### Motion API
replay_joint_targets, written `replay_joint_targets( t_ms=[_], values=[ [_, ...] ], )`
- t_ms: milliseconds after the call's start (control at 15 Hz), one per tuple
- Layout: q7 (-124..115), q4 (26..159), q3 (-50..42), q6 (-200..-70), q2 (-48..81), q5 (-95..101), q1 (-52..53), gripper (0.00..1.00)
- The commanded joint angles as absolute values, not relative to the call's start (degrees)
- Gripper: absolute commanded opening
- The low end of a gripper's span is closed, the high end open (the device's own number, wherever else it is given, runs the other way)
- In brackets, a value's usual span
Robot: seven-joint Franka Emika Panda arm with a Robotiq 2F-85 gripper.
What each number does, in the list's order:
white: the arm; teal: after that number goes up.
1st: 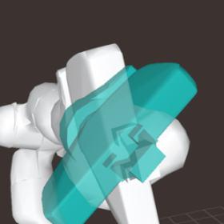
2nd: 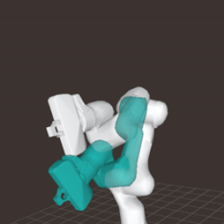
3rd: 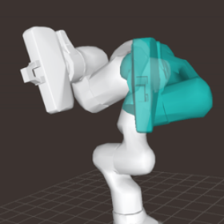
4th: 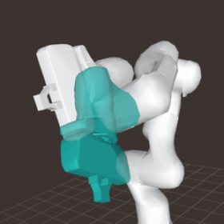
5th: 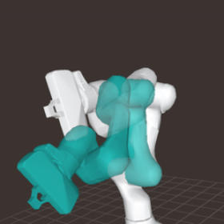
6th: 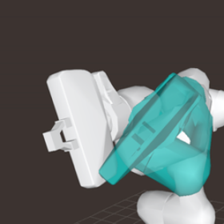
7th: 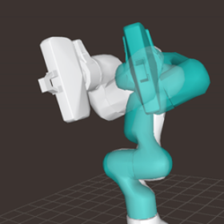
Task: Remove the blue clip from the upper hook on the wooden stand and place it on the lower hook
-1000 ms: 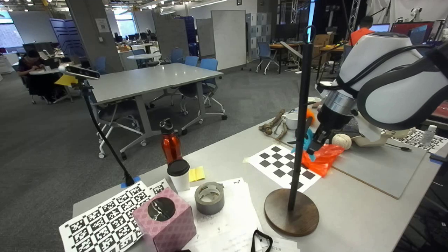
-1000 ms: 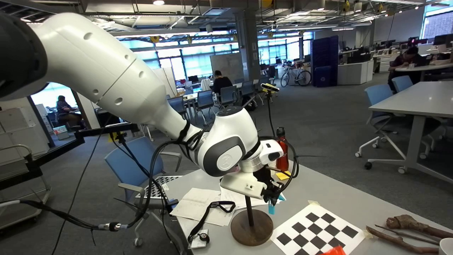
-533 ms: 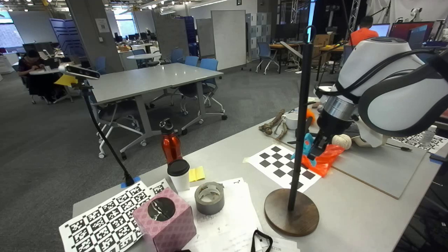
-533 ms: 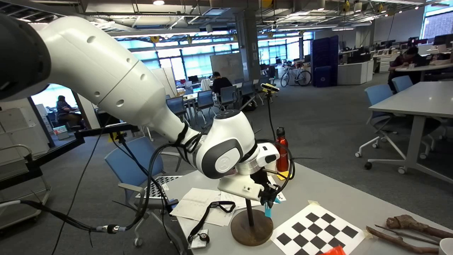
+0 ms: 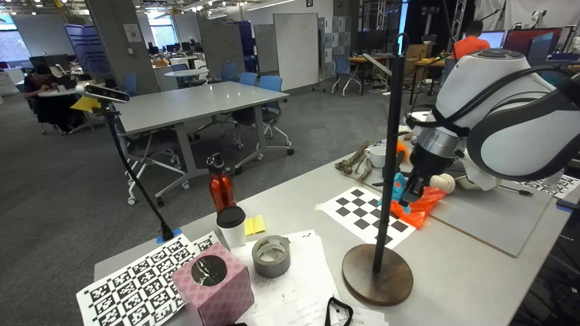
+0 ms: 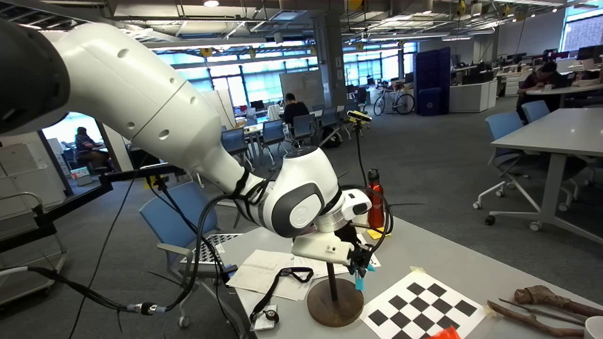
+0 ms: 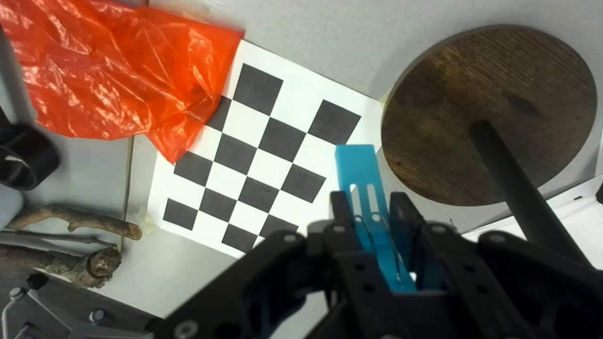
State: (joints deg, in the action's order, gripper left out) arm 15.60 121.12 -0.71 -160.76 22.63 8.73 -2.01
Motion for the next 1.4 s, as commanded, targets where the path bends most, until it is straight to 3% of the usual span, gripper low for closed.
replay_joint_targets(
  t_ms=[0, 1333],
  values=[
    [13.5, 119.7, -1.8, -160.0, 22.9, 11.2, -0.7, 0.07],
    [15.0, 119.8, 1.6, -159.9, 24.4, 7.7, -2.3, 0.07]
  ],
)
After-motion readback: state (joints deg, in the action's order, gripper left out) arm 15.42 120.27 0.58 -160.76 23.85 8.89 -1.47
